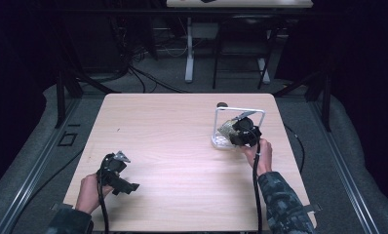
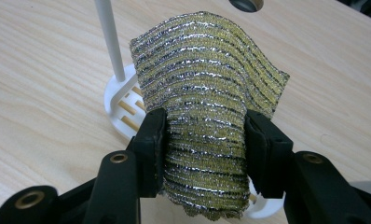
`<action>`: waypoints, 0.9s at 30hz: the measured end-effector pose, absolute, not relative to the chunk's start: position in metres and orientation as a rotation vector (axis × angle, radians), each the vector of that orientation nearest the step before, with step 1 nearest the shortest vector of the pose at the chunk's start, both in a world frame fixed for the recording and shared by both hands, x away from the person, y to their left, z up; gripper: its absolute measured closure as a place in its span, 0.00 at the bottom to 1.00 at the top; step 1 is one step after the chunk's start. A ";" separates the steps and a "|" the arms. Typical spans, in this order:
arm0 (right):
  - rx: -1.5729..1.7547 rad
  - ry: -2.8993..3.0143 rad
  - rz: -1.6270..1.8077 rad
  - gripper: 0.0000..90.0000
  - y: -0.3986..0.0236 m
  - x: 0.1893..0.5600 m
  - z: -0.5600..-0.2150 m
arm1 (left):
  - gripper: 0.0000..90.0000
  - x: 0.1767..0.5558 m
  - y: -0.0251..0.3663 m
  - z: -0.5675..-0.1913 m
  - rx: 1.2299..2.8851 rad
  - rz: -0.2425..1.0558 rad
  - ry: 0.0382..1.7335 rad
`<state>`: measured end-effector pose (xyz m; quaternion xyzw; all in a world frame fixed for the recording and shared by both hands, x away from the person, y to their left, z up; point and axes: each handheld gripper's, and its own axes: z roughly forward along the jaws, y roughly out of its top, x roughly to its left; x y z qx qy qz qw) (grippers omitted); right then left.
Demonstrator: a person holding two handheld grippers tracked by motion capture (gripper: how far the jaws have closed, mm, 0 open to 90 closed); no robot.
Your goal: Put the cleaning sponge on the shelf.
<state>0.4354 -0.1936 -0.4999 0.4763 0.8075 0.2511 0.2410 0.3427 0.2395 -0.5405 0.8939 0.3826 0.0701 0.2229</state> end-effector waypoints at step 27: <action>1.365 2.252 0.548 0.42 -0.188 0.452 -0.529 | 0.03 0.342 0.239 -0.541 2.479 0.192 1.053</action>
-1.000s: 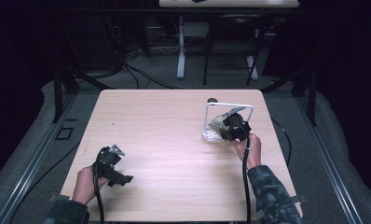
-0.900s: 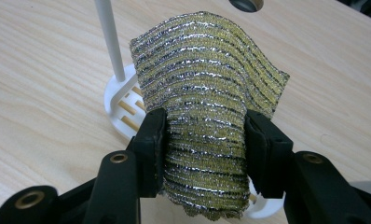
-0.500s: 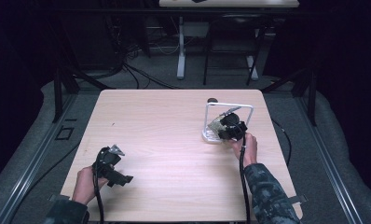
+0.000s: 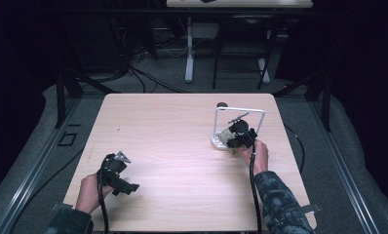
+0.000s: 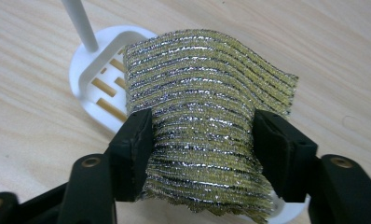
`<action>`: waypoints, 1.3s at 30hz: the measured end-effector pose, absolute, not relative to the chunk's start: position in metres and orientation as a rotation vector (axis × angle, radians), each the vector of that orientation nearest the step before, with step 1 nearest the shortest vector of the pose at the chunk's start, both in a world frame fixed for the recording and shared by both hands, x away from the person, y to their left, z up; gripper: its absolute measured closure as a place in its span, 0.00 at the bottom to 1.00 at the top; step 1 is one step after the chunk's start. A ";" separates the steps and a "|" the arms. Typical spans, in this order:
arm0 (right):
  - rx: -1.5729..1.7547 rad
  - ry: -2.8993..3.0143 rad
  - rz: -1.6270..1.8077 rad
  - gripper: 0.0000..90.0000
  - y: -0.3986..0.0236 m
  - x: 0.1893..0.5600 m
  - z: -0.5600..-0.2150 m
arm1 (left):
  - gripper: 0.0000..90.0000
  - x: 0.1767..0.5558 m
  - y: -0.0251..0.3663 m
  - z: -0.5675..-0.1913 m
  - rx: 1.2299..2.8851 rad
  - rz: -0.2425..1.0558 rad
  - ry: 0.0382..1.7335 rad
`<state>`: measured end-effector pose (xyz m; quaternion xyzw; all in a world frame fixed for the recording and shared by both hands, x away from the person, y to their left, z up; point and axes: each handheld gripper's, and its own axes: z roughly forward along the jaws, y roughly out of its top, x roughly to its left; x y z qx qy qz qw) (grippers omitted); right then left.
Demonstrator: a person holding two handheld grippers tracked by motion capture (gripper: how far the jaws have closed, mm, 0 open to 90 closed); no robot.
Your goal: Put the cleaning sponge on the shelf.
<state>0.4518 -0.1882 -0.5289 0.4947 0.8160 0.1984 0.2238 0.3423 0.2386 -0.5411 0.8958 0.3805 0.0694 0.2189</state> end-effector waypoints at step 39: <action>1.265 2.331 0.706 0.00 -0.184 0.418 -0.487 | 0.03 0.342 0.239 -0.540 2.477 0.188 1.045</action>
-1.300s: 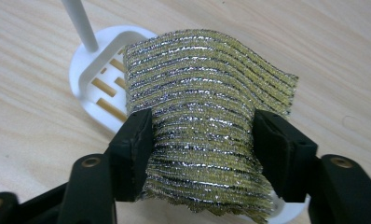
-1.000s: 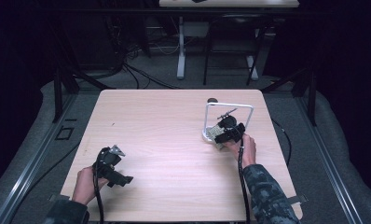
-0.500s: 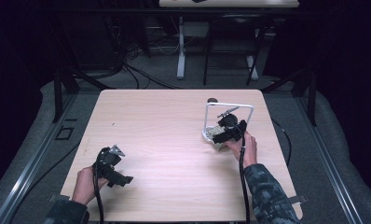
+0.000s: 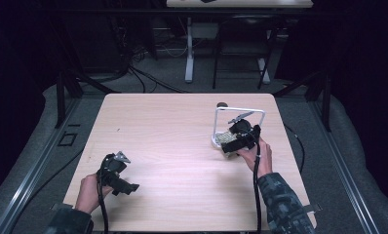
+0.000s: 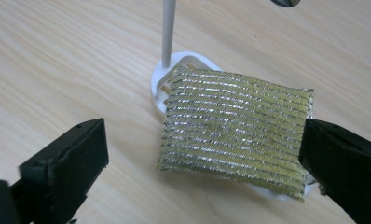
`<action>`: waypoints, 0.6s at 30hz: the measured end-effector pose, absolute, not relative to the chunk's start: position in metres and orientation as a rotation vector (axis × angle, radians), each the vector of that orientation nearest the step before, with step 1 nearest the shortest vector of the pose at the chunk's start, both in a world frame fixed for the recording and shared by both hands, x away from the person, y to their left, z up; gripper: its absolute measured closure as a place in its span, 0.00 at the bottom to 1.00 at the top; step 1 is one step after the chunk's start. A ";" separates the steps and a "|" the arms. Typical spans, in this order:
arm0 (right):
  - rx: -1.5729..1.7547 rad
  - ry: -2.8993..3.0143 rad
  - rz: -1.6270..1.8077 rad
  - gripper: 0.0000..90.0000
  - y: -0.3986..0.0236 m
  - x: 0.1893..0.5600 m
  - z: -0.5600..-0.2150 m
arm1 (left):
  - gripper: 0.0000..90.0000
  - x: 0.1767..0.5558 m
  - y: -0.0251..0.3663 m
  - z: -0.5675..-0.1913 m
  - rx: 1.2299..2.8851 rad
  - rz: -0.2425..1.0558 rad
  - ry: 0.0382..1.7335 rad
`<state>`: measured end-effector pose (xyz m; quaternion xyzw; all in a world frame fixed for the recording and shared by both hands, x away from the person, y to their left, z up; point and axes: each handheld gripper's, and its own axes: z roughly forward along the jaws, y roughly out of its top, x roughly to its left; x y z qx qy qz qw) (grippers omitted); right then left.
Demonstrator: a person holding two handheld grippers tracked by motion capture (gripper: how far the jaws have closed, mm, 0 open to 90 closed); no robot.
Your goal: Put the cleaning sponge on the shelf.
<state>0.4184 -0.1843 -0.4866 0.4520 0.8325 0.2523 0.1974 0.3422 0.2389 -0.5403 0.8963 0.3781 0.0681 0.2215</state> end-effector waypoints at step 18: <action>1.300 2.370 0.749 0.00 -0.204 0.373 -0.482 | 0.03 0.343 0.238 -0.540 2.480 0.187 1.040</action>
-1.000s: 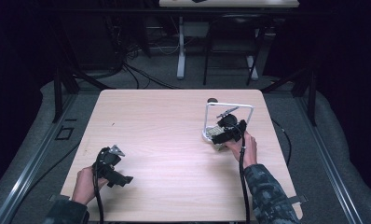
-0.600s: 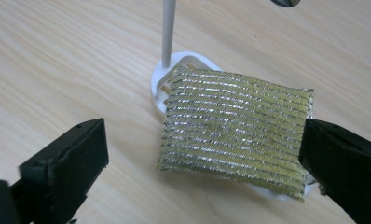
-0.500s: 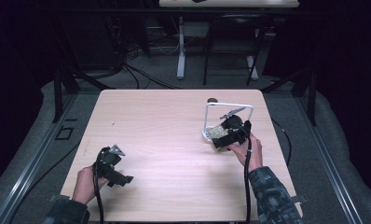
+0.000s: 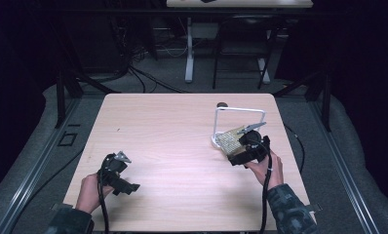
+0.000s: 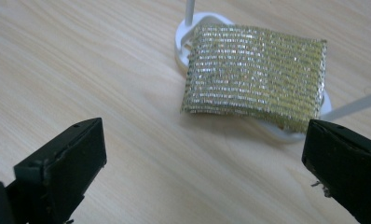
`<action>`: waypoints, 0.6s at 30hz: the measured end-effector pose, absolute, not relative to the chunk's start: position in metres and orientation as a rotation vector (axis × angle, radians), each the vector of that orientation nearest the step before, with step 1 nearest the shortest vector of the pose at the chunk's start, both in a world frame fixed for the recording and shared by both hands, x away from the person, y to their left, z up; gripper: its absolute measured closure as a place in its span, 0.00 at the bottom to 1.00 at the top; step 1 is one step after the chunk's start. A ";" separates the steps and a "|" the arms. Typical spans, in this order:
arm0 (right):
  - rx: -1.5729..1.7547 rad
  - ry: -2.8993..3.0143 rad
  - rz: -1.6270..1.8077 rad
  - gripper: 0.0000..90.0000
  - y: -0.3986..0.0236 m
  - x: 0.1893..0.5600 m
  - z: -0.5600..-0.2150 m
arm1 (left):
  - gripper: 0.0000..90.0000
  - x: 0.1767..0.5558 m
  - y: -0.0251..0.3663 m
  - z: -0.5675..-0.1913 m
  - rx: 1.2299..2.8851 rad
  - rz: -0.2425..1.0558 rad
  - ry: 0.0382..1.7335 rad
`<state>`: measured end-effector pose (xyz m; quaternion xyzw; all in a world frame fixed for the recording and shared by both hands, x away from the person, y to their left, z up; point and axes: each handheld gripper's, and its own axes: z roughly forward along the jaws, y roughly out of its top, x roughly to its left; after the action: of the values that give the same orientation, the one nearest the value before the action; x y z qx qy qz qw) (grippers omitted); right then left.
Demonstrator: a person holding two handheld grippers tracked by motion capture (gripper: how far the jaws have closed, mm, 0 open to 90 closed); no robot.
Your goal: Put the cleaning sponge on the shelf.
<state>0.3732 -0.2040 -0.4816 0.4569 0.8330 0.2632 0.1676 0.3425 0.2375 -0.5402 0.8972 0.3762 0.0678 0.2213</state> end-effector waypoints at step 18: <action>1.352 2.434 0.680 0.00 -0.224 0.327 -0.514 | 0.03 0.343 0.237 -0.540 2.482 0.190 1.038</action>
<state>0.3272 -0.2244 -0.5140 0.4673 0.8411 0.2349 0.1375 0.3430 0.2370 -0.5404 0.8977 0.3755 0.0686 0.2202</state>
